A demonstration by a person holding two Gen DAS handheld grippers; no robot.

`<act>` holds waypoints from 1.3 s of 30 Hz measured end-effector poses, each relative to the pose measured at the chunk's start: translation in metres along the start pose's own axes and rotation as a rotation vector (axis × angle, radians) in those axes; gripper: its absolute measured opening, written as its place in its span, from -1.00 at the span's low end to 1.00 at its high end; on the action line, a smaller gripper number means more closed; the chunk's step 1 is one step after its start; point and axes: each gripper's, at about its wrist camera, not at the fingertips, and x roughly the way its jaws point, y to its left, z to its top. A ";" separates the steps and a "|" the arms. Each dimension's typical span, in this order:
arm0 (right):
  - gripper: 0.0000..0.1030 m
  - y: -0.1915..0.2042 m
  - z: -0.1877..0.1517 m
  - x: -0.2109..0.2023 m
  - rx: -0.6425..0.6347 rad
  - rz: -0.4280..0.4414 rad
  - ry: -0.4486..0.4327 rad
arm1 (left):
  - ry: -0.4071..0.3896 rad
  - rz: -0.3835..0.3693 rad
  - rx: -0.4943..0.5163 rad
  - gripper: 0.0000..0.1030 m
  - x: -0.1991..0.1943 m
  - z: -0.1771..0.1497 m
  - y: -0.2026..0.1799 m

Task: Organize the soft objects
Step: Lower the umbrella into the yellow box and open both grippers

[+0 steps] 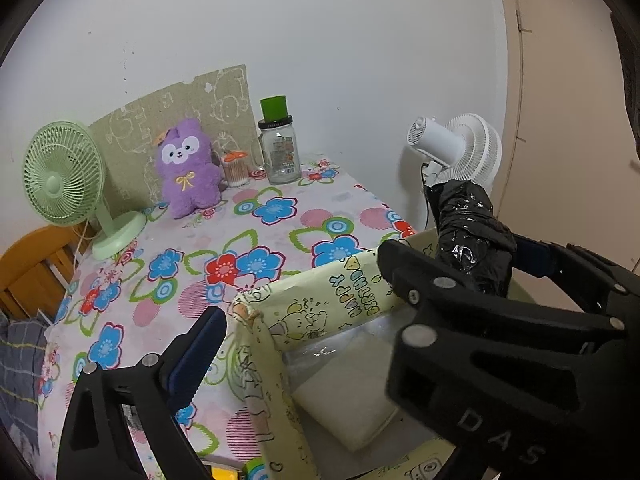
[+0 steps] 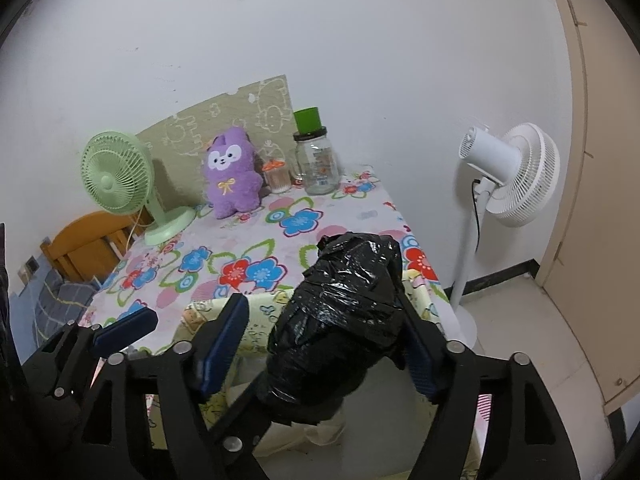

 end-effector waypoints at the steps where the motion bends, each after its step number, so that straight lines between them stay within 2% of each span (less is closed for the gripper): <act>1: 0.56 0.001 0.000 -0.001 -0.002 0.001 -0.001 | -0.001 0.001 -0.002 0.94 -0.001 0.000 0.001; 5: 0.68 0.009 -0.001 -0.005 -0.017 -0.001 -0.009 | -0.006 -0.013 -0.022 0.96 -0.006 -0.002 0.009; 15: 0.70 0.029 -0.005 -0.022 -0.047 -0.030 -0.027 | -0.037 -0.023 -0.048 0.96 -0.024 -0.007 0.023; 25: 0.80 0.051 -0.010 -0.042 -0.075 -0.045 -0.064 | -0.074 -0.019 -0.048 0.98 -0.046 -0.014 0.036; 39: 0.88 0.078 -0.021 -0.061 -0.090 -0.041 -0.085 | -0.100 -0.009 -0.071 0.99 -0.069 -0.031 0.054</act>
